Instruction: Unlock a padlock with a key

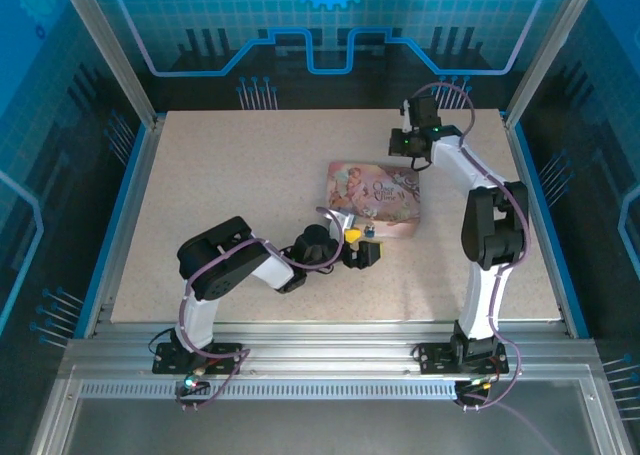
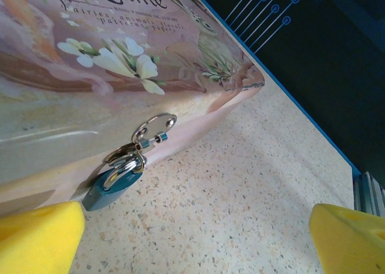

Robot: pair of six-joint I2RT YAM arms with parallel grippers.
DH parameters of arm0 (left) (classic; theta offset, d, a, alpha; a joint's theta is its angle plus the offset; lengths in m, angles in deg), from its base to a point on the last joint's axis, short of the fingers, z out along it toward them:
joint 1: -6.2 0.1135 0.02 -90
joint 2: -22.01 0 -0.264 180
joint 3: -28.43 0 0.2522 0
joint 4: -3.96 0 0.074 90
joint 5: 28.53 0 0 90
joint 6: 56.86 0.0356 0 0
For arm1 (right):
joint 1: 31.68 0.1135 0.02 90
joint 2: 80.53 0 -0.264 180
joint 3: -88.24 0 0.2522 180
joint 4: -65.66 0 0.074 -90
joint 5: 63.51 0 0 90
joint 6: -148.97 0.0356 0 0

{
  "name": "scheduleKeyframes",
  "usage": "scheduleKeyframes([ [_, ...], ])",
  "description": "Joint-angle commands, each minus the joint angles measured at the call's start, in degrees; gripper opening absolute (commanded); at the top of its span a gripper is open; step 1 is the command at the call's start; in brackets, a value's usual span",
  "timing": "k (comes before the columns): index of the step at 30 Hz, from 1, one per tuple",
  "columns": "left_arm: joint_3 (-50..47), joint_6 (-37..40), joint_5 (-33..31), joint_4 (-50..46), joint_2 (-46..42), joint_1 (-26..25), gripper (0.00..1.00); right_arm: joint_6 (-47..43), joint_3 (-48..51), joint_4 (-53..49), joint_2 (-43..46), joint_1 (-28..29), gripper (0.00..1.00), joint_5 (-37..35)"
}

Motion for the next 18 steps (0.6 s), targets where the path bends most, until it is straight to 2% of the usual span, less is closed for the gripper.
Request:
scheduleKeyframes([
  [1,1.7,1.5,-1.3,-2.3,1.0,-0.4,0.97,2.4,2.8,-1.5,1.1,-1.8,0.0,-3.7],
  [13,3.4,2.5,0.7,-3.6,1.8,-1.4,0.97,4.8,8.2,1.8,0.7,-2.4,0.0,-1.4],
  [18,4.3,4.2,-3.6,-6.4,1.8,-2.1,0.96,5.0,9.6,2.8,0.4,-1.4,0.0,-0.7],
])
